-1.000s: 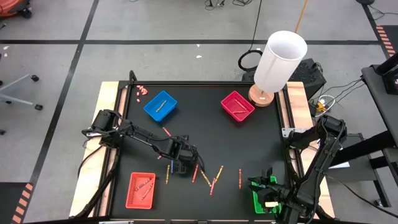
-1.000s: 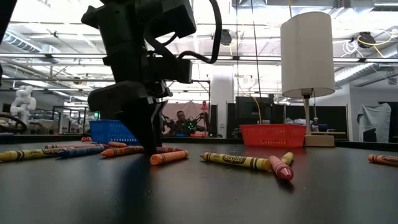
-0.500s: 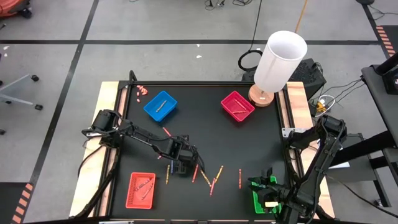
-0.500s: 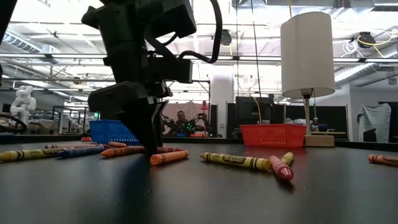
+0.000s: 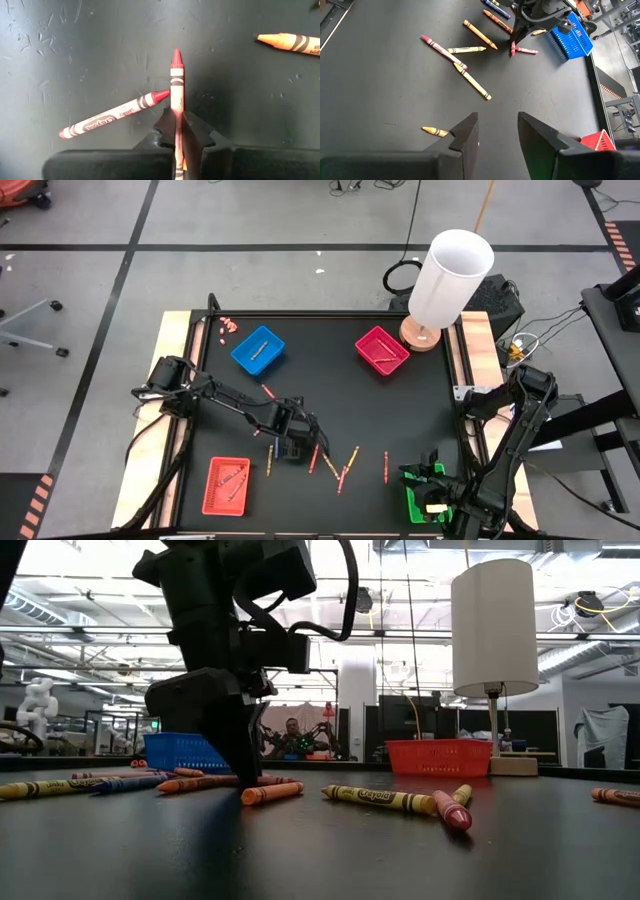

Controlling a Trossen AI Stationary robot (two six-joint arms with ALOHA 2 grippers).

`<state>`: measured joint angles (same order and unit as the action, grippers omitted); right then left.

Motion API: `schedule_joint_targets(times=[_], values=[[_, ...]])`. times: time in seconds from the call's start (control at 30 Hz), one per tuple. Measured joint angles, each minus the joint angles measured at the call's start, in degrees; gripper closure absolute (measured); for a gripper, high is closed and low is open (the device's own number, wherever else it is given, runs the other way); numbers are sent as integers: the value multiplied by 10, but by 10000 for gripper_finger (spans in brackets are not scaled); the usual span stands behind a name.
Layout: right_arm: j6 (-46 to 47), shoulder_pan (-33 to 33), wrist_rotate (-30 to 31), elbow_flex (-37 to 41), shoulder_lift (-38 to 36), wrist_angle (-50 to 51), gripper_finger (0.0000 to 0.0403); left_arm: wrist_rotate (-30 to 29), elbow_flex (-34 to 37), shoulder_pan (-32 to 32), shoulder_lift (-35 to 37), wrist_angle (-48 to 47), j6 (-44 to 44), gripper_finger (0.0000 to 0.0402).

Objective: Sort crayons
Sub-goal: Put the red crayon into the orange bin

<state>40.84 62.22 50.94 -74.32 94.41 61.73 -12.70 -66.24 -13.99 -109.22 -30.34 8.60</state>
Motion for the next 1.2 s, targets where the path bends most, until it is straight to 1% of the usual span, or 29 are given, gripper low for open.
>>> schedule_joint_targets(times=[0.13, 0.37, 0.53, 0.63, 0.77, 0.9, 1.03, 1.2], values=[[0, 0, 1, 0, 0, 0, 282, 2, -9, 0, -1, -10, 0, 392], [0, 0, 3, 0, 0, -1, 282, 9, -54, -4, -4, -35, 0, 392], [0, 0, 8, 0, 0, -1, 282, 8, -87, -17, -3, -46, 1, 392], [0, 0, 21, 0, 0, -2, 282, 5, -107, -29, -3, -46, 22, 392], [0, 0, 30, 0, 0, -2, 282, 3, -117, -51, -1, -51, 83, 392], [0, 0, 30, 0, 0, -2, 282, 4, -124, -81, -1, -87, 158, 392], [0, 0, 32, 0, 0, -2, 282, 6, -156, -109, -1, -170, 263, 392], [0, 0, 32, 0, 0, -2, 282, 5, -208, -148, -1, -262, 350, 392]])
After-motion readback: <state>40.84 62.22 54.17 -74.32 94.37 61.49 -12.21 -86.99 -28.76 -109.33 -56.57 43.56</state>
